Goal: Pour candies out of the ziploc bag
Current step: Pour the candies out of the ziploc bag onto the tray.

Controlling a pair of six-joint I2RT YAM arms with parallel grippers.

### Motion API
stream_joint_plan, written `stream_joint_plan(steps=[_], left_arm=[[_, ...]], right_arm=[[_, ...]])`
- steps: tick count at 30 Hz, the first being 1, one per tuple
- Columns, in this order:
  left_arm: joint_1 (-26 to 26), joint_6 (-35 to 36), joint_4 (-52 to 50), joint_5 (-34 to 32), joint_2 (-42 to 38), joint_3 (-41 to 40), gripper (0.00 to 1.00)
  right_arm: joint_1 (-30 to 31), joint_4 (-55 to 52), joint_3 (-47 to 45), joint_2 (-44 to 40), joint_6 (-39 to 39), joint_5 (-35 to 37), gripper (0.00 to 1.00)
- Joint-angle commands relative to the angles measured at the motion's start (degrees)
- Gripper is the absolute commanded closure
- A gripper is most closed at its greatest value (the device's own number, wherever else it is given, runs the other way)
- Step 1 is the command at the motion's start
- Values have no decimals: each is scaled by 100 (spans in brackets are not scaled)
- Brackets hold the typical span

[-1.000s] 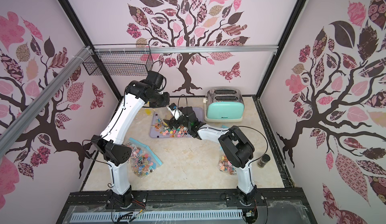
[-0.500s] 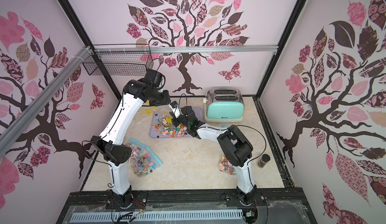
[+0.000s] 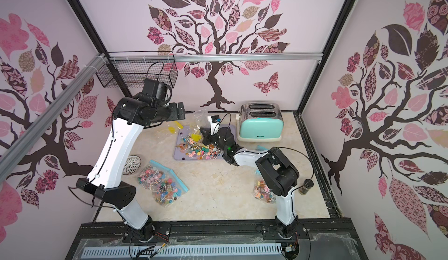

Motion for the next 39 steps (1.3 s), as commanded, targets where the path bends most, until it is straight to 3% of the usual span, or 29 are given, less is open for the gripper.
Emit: stream_joint_plan(steps=[1, 3, 5, 7, 9, 11, 13, 17, 20, 23, 26, 31, 35, 37, 39], left_arm=[[33, 141, 50, -76, -113, -423, 2], [33, 133, 93, -122, -220, -657, 2], [42, 150, 90, -81, -264, -800, 2], [42, 200, 74, -132, -315, -961, 2], [55, 199, 143, -274, -403, -1201, 2], [55, 193, 215, -222, -444, -1390, 2], [51, 185, 299, -140, -489, -1562, 2], [68, 180, 476, -238, -624, -1956, 2], [124, 241, 688, -171, -808, -2177, 2], [433, 239, 1115, 264, -1188, -2697, 2], [867, 164, 1582, 858, -1632, -3303, 2], [991, 211, 1758, 1163, -1928, -3712, 3], [991, 185, 1912, 1488, -2083, -4087, 6], [990, 176, 1950, 1544, -2185, -4262, 6], [991, 151, 1916, 1447, -2294, -4415, 7]], right_arm=[[-173, 1128, -547, -214, 1007, 35, 100], [-260, 903, -155, 115, 1127, -49, 100], [-505, 1192, -45, 381, 1993, -855, 100], [-513, 1955, -753, 128, 2269, -521, 100], [-521, 1578, -758, 118, 1941, -159, 100], [-794, 1855, -538, 444, 2562, -858, 100], [-855, 2346, -863, 301, 2885, -863, 100], [-851, 1202, -842, -311, 2084, -760, 100], [-763, -560, -384, -762, 989, -775, 100], [-521, -2748, -61, -1401, -462, 38, 100], [-423, -4565, 120, -1993, -1281, 1081, 100], [-409, -6833, 305, -2527, -1912, 3051, 100], [-427, -8130, 583, -2379, -2032, 4717, 100], [-423, -8438, 668, -2273, -2110, 5178, 100], [-385, -8518, 737, -2234, -2236, 5090, 100]])
